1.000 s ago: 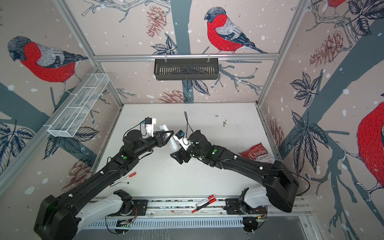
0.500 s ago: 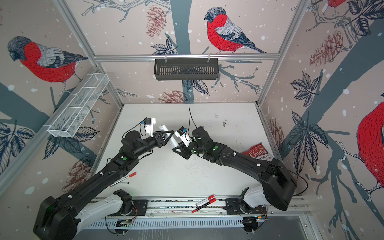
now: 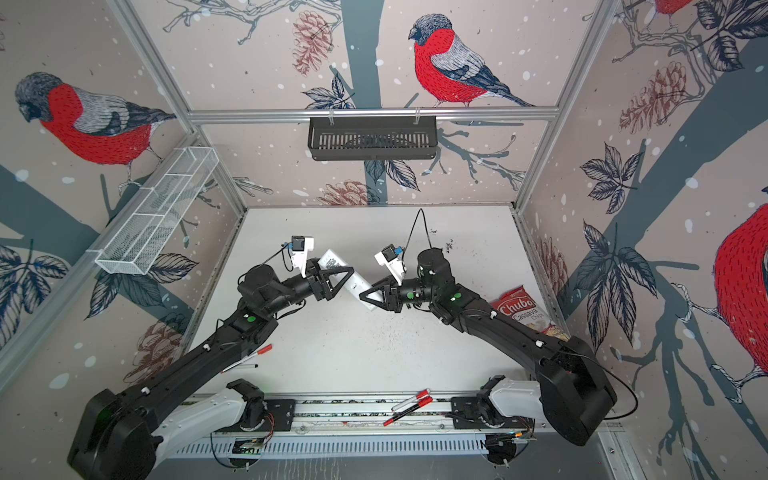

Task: Load the batteries into the remote control
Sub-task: 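Bring the remote toward the left gripper while the left gripper approaches it, then grasp the remote's end with the left gripper and release the right gripper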

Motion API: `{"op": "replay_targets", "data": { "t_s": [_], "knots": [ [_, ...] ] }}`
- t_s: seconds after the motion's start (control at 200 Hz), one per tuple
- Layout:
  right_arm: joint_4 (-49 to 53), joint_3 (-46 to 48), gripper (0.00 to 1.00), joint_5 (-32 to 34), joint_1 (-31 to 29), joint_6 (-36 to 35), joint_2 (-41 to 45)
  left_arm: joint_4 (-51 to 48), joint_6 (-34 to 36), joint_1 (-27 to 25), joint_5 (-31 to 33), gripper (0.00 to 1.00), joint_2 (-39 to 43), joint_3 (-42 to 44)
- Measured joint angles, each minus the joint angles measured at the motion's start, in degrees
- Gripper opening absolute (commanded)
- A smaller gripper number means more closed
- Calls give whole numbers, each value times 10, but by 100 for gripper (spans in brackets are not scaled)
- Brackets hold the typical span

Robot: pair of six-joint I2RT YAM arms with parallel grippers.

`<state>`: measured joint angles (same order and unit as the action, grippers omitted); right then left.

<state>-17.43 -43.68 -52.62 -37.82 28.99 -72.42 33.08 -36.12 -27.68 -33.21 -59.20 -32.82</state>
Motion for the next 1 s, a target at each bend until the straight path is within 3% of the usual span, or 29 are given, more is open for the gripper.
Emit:
{"op": "replay_targets", "data": {
  "t_s": [0.15, 0.39, 0.525, 0.655, 0.775, 1.001],
  "knots": [
    [-57, 18, 28, -35, 5, 64, 0, 87, -32, 2, -18, 91, -13, 29],
    [-142, 45, 28, -56, 16, 145, 0, 216, -81, 6, -43, 73, -24, 47],
    [-163, 48, 28, -56, 16, 162, -1, 223, -86, 8, -42, 66, -23, 48],
    [-177, 50, 29, -58, 13, 173, -1, 215, -84, 9, -39, 46, -21, 48],
    [-182, 54, 30, -57, 7, 173, -1, 205, -81, 11, -27, 41, -19, 48],
    [-182, 64, 37, -51, 4, 155, -3, 204, -100, 11, -50, 18, -16, 41]
  ]
}}
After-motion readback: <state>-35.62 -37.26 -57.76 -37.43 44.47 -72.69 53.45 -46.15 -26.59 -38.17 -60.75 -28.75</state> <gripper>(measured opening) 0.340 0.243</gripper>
